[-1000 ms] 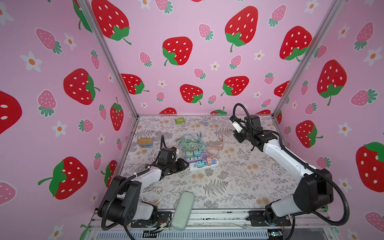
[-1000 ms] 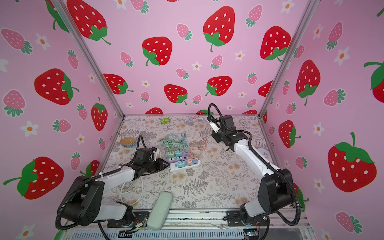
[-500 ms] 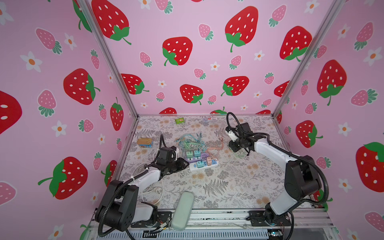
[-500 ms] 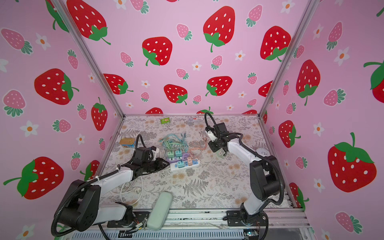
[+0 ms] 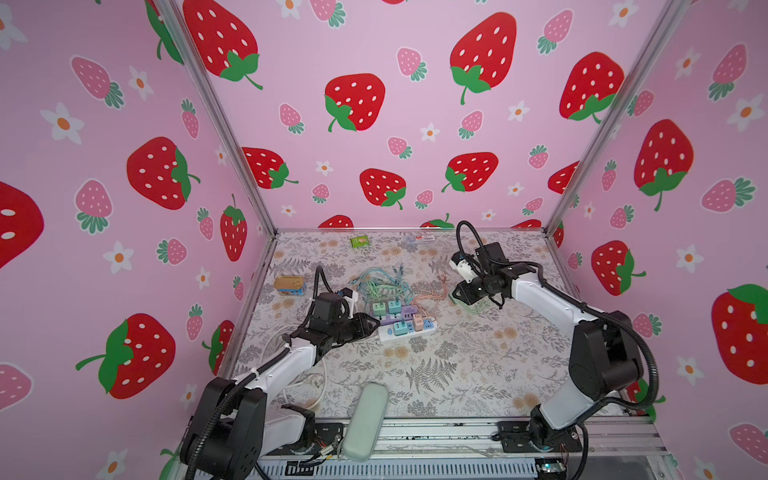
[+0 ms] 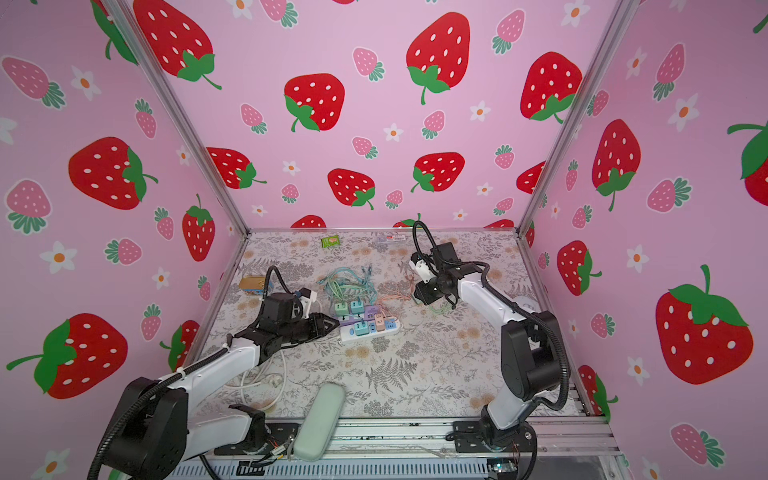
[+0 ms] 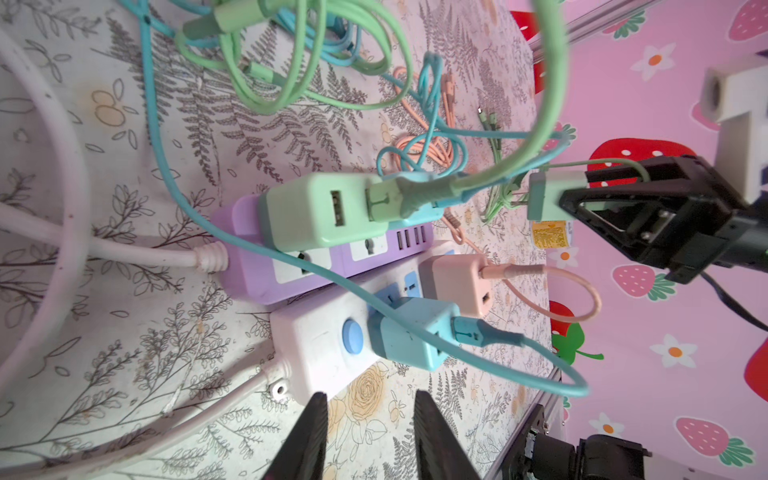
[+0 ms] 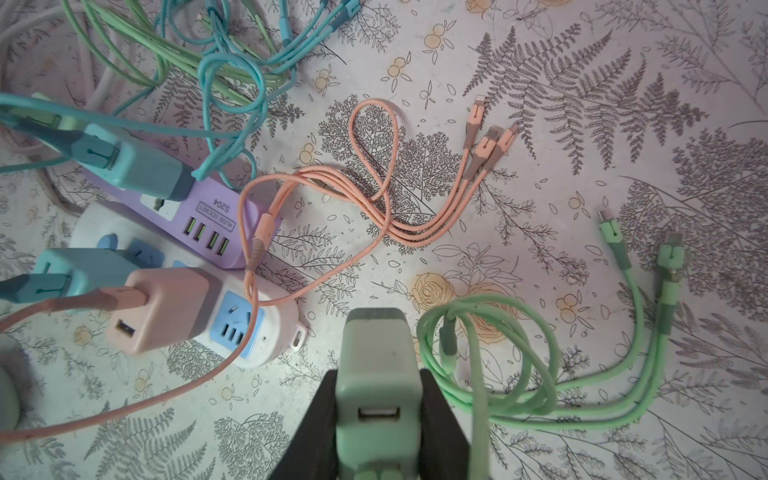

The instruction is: Insert the plug

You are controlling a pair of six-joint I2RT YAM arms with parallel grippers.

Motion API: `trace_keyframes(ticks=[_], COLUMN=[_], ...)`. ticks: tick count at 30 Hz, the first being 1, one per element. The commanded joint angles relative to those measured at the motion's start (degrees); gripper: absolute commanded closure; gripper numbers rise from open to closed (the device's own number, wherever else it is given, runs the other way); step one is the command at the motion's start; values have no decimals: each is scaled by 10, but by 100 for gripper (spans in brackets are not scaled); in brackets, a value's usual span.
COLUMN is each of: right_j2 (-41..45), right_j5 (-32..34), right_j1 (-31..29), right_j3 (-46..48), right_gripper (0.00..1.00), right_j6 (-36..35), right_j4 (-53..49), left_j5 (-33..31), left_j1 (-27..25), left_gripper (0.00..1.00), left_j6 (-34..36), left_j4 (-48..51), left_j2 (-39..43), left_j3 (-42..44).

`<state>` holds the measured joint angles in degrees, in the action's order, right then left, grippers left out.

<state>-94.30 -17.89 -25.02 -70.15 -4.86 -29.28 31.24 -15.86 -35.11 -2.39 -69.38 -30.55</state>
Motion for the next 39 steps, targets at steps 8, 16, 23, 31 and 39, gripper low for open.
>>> trace_keyframes(ticks=[8,16,23,31,39], right_j2=[-7,33,57,21,-9], right_j5=[-83,-106,-165,-164,-132], right_j1=[-4,-35,-43,-64,-78], right_j3=[-1,68,93,58,37], right_gripper=[86,85,85,85,85], right_j6=[-101,-239,-329,-394,-415], right_j4=[-55,-25,30,1,-37], left_j5=[31,25,27,29,29], left_j1=[0,0,0,-2,-3], left_gripper=[60,60,60,60,61], left_j6=[-2,-10,-15,-19,-21], left_j4=[18,26,17,12,5], left_j2=[10,-8,-30,-49,-59], left_j3=[-19,-7,-1,2,3])
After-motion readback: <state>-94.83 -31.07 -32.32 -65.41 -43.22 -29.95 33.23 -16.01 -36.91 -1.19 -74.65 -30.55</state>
